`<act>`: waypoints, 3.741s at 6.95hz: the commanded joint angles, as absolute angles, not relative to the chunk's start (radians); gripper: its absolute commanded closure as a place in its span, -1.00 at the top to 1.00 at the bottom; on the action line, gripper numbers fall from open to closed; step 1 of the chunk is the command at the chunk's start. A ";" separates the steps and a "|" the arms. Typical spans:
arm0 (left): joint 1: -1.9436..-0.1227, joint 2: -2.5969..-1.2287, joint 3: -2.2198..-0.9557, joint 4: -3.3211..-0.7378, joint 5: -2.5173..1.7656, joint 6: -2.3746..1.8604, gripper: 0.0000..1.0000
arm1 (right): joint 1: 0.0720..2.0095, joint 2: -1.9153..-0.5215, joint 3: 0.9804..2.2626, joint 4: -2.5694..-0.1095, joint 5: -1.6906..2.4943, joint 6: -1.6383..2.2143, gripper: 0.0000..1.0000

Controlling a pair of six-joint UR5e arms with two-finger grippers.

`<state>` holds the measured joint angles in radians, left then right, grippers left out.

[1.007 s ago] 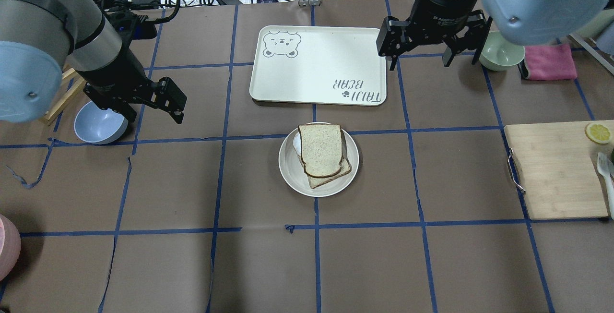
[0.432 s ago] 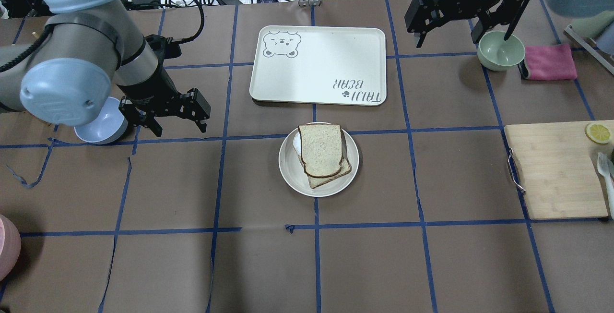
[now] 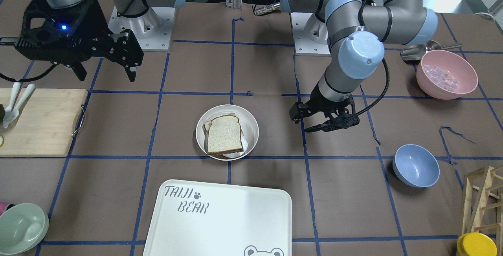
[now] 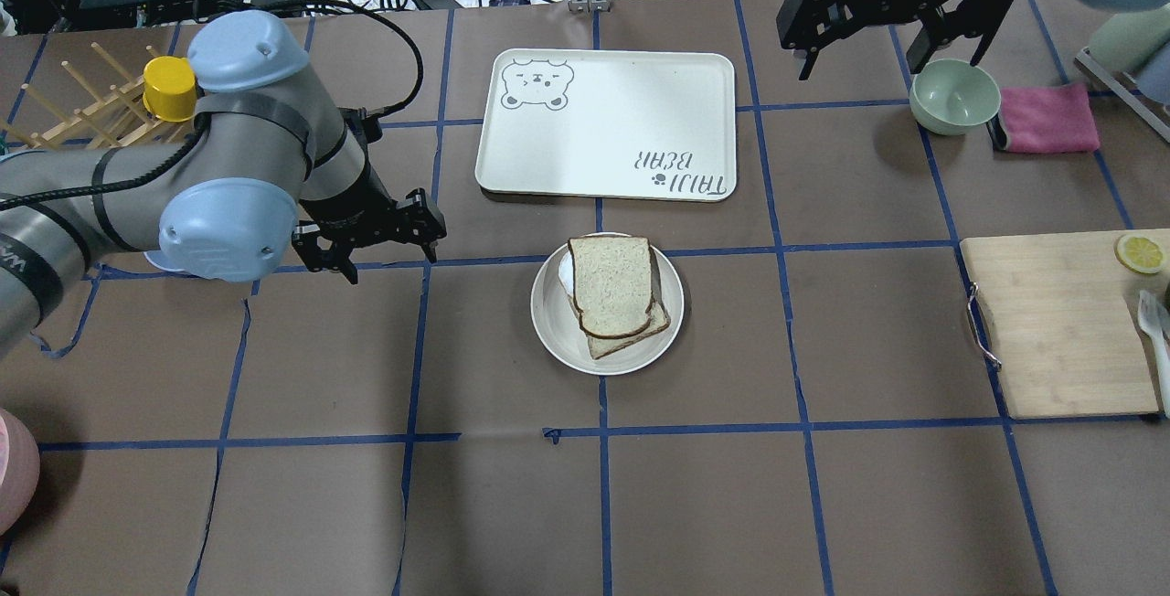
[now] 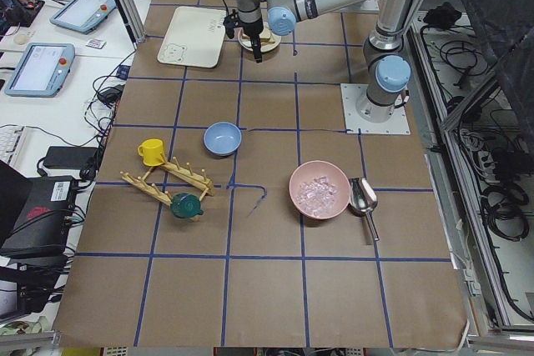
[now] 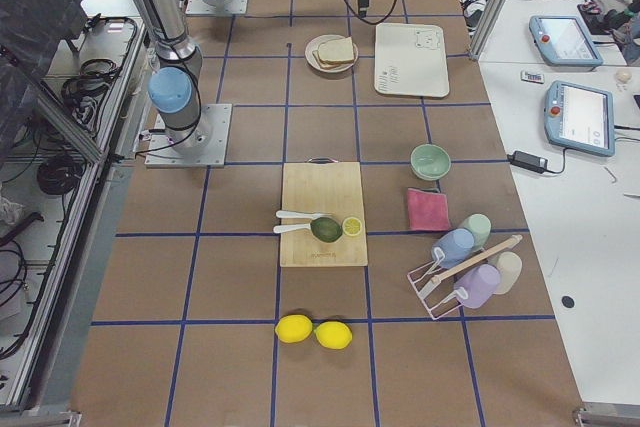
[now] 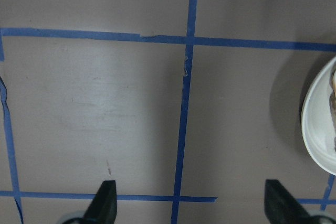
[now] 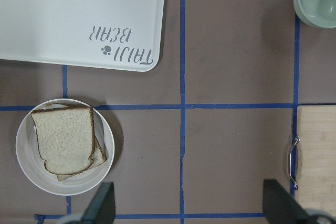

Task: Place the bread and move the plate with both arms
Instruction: 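Reach the left gripper toward the plate rim nearest it, then close the left gripper on the plate rim, then slide the plate with the left gripper onto the bear-print tray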

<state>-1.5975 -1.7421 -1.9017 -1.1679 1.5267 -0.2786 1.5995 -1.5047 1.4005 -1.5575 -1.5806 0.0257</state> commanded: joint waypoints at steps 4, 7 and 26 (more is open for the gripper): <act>-1.755 -1.887 -1.925 -0.994 1.429 -0.483 0.75 | 1.595 -1.503 1.405 -1.554 -1.585 0.028 1.00; -1.756 -1.943 -1.925 -0.989 1.326 -0.502 0.43 | 1.585 -1.503 1.410 -1.545 -1.580 0.028 1.00; -1.621 -2.218 -1.309 -1.249 1.249 -0.049 -1.00 | 1.589 -1.506 1.410 -1.543 -1.580 0.029 1.00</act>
<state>-1.6223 -2.1469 -1.4006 -1.2483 1.2741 -0.0480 1.5892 -1.5064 1.4097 -1.5432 -1.5800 0.0291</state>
